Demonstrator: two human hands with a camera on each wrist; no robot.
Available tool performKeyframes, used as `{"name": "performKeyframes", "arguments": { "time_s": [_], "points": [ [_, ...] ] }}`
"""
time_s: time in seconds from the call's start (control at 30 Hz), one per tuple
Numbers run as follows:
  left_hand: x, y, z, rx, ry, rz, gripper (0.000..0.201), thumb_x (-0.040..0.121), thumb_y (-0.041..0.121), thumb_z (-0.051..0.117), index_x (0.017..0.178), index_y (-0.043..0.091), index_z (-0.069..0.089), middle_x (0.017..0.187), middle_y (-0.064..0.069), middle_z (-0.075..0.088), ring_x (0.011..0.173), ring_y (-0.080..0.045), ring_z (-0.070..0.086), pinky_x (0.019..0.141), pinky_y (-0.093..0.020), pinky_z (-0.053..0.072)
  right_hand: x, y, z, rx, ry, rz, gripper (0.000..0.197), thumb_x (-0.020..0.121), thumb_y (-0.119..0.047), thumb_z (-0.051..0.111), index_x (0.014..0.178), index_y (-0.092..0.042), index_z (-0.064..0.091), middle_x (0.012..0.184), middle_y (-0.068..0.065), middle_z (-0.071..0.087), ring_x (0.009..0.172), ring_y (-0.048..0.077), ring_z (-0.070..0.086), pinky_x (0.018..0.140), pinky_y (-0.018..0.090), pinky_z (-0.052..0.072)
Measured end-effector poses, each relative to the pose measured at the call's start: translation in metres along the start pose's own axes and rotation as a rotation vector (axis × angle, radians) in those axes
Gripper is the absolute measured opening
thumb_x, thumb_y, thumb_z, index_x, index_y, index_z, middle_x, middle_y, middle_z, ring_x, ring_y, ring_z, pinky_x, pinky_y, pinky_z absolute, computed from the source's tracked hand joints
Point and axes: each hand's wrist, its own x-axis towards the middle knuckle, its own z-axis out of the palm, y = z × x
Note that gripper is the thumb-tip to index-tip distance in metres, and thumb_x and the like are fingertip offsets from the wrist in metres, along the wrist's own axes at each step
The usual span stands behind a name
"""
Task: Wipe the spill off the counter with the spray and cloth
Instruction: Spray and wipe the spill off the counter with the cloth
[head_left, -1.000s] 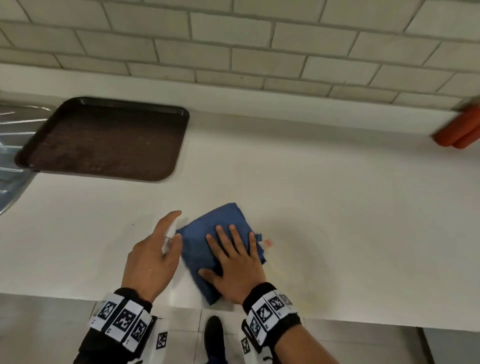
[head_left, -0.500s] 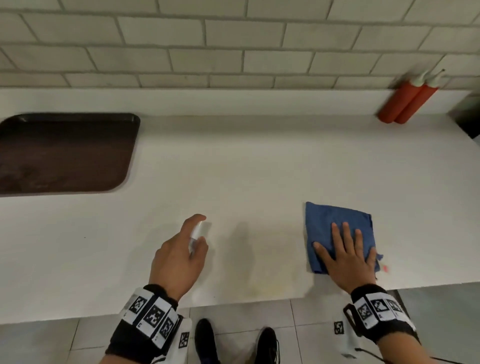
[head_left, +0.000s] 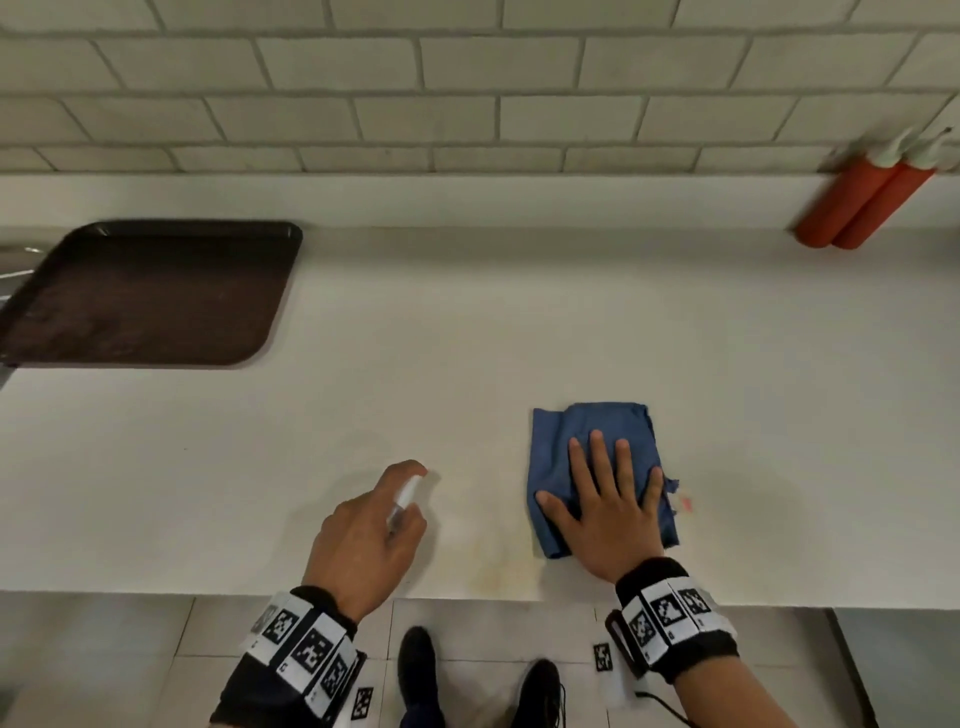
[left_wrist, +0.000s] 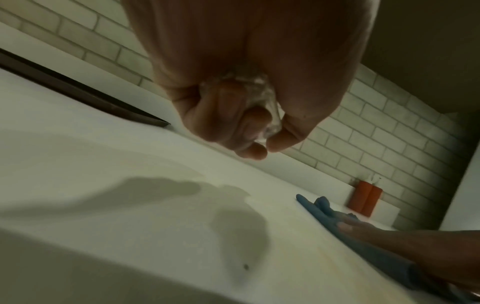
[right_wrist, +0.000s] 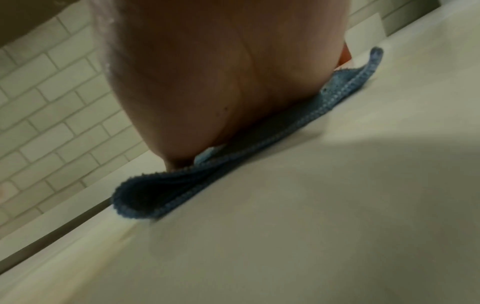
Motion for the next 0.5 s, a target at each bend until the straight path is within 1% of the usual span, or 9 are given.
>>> {"name": "performKeyframes", "arguments": {
  "time_s": [0.03,0.07,0.13,0.2,0.23,0.27,0.37,0.4,0.5],
  "points": [
    [0.000,-0.002,-0.004,0.008,0.015,-0.007,0.033,0.094,0.029,0.052,0.121,0.045,0.045,0.056,0.006,0.053,0.054,-0.010,0.055,0.059,-0.031,0.049,0.013,-0.003,-0.004,-0.002,-0.016,0.004,0.100,0.069,-0.083,-0.020,0.153,-0.031,-0.015,0.160,-0.003,-0.023,0.147,0.027,-0.022,0.112,0.060,-0.016],
    [0.001,-0.005,-0.007,0.012,0.029,-0.020,0.031,0.093,0.029,0.052,0.119,0.045,0.046,0.055,0.006,0.053,0.053,-0.010,0.055,0.057,-0.031,0.049,0.026,-0.007,-0.009,-0.001,-0.026,0.006,0.099,0.069,-0.083,-0.018,0.153,-0.031,-0.017,0.160,-0.002,-0.025,0.146,0.027,-0.024,0.112,0.061,-0.015],
    [0.003,-0.013,-0.017,0.014,0.033,-0.057,0.030,0.093,0.030,0.053,0.118,0.046,0.047,0.057,0.006,0.055,0.055,-0.011,0.057,0.058,-0.031,0.049,0.051,-0.019,-0.018,-0.002,-0.045,0.007,0.092,0.078,-0.081,-0.006,0.153,-0.029,-0.016,0.160,-0.001,-0.025,0.147,0.028,-0.023,0.112,0.063,-0.013],
    [0.002,-0.025,-0.028,0.020,0.012,-0.105,0.034,0.093,0.032,0.053,0.121,0.049,0.046,0.069,0.009,0.061,0.067,-0.013,0.062,0.067,-0.032,0.051,0.070,-0.036,-0.023,-0.018,-0.063,-0.008,0.084,0.089,-0.075,0.008,0.154,-0.027,-0.015,0.161,0.001,-0.024,0.147,0.030,-0.022,0.113,0.065,-0.011],
    [0.001,-0.032,-0.034,0.028,0.010,-0.129,0.037,0.093,0.032,0.053,0.124,0.051,0.045,0.075,0.010,0.063,0.072,-0.015,0.063,0.071,-0.033,0.051,0.077,-0.047,-0.024,-0.023,-0.070,-0.019,0.082,0.091,-0.073,0.012,0.154,-0.027,-0.015,0.161,0.001,-0.024,0.146,0.030,-0.022,0.112,0.065,-0.011],
    [0.000,-0.039,-0.039,0.039,0.022,-0.152,0.038,0.093,0.033,0.053,0.125,0.051,0.045,0.077,0.009,0.064,0.074,-0.016,0.064,0.071,-0.033,0.051,0.084,-0.058,-0.024,-0.027,-0.078,-0.034,0.082,0.092,-0.072,0.013,0.154,-0.026,-0.015,0.161,0.002,-0.024,0.146,0.031,-0.023,0.112,0.066,-0.011],
    [0.001,-0.056,-0.057,0.056,0.096,-0.208,0.033,0.091,0.031,0.054,0.120,0.047,0.047,0.069,0.009,0.062,0.064,-0.013,0.060,0.063,-0.031,0.045,0.099,-0.099,-0.025,-0.037,-0.104,-0.096,0.081,0.093,-0.071,0.013,0.153,-0.025,-0.016,0.160,0.002,-0.026,0.146,0.031,-0.024,0.110,0.066,-0.013],
    [0.004,-0.061,-0.063,0.050,0.120,-0.219,0.032,0.091,0.031,0.054,0.118,0.046,0.048,0.068,0.009,0.062,0.063,-0.013,0.059,0.063,-0.031,0.044,0.102,-0.114,-0.024,-0.040,-0.111,-0.119,0.081,0.093,-0.071,0.013,0.153,-0.025,-0.017,0.160,0.002,-0.026,0.146,0.031,-0.025,0.110,0.066,-0.014],
    [0.011,-0.076,-0.080,0.014,0.151,-0.243,0.034,0.092,0.030,0.054,0.121,0.046,0.048,0.075,0.010,0.061,0.070,-0.018,0.059,0.071,-0.033,0.045,0.101,-0.164,-0.015,-0.045,-0.120,-0.207,0.082,0.093,-0.071,0.011,0.153,-0.024,-0.018,0.159,0.002,-0.027,0.145,0.032,-0.026,0.110,0.066,-0.016]
  ]
}}
